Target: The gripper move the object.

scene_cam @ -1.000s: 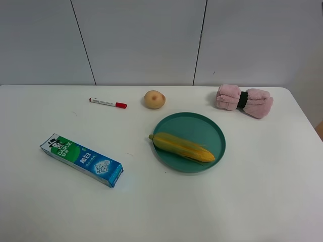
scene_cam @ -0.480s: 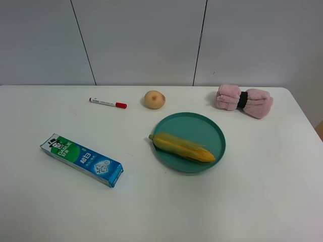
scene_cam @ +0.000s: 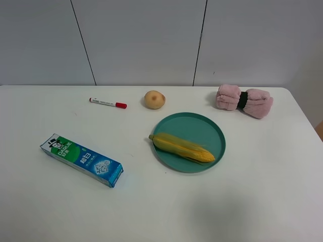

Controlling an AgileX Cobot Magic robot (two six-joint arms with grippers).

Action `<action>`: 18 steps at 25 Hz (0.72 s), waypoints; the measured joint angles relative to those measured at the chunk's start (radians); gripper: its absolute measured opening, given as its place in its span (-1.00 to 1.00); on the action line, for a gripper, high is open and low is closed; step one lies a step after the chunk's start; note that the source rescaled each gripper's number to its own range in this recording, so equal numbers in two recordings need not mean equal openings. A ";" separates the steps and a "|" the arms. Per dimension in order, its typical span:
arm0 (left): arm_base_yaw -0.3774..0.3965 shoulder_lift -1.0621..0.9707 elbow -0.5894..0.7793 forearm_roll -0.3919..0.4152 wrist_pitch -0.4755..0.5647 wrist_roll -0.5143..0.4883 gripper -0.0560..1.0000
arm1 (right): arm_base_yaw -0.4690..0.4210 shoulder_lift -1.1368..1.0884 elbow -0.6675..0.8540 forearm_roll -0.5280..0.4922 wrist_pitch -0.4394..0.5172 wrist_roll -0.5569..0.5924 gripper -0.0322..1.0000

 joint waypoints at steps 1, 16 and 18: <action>0.000 0.000 0.000 0.000 0.000 0.000 1.00 | -0.001 -0.017 0.018 0.001 -0.003 0.000 1.00; 0.000 0.000 0.000 0.000 0.000 0.000 1.00 | -0.030 -0.052 0.096 -0.001 -0.016 -0.003 1.00; 0.000 0.000 0.000 0.000 0.000 0.000 1.00 | -0.030 -0.052 0.096 -0.005 -0.015 0.001 1.00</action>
